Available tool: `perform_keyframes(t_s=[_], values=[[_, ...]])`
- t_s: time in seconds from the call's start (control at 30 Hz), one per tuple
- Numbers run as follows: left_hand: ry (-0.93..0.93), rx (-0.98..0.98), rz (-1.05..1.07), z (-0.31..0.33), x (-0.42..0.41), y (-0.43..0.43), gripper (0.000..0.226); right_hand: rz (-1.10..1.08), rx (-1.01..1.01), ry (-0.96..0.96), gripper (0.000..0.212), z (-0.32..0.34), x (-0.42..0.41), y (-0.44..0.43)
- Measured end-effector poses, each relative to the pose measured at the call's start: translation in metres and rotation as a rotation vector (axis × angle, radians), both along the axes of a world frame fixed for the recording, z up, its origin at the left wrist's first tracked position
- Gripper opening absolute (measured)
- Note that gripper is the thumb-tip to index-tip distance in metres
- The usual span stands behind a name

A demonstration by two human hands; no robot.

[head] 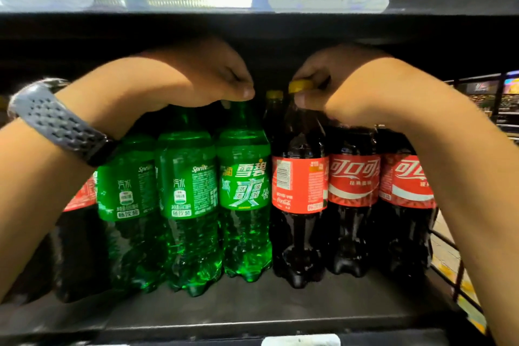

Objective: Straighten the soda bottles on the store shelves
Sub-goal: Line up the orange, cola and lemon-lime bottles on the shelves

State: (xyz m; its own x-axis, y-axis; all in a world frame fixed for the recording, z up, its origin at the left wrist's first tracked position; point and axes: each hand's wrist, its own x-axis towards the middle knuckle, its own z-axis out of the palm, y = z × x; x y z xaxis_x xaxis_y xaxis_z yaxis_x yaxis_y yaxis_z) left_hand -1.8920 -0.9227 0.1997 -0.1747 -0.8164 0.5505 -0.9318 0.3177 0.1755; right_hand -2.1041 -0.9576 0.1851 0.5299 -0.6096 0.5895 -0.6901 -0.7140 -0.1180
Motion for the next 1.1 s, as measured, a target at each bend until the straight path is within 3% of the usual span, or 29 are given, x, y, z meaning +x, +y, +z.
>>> perform_keyframes(t_s=[0.2,0.33,0.57,0.7,0.8,0.87,0.97,1.1], values=[[0.052,0.023,-0.095,0.001,0.001,0.005,0.014,-0.134,-0.032,0.017,0.032,0.002,0.009,-0.001],[0.082,0.013,-0.123,-0.002,0.001,0.006,0.014,-0.104,-0.031,0.021,0.035,0.001,0.006,-0.002],[0.113,0.026,-0.137,-0.004,0.002,0.013,0.013,-0.050,-0.017,-0.026,0.023,-0.003,0.008,-0.009],[0.067,0.012,-0.116,-0.005,0.003,0.011,0.016,-0.060,-0.054,-0.026,0.025,-0.005,0.009,-0.014],[-0.041,0.005,-0.056,-0.008,0.000,0.009,0.036,-0.050,-0.047,-0.050,0.025,-0.010,0.011,-0.017],[-0.075,-0.015,-0.061,-0.008,-0.003,0.006,0.028,-0.065,-0.069,-0.070,0.025,-0.010,0.012,-0.018],[0.006,0.019,-0.135,-0.007,-0.001,0.005,0.017,-0.094,-0.087,-0.077,0.027,-0.006,0.012,-0.017],[0.088,0.076,-0.200,-0.007,-0.001,0.009,0.028,-0.109,-0.077,-0.049,0.034,-0.004,0.011,-0.015]])
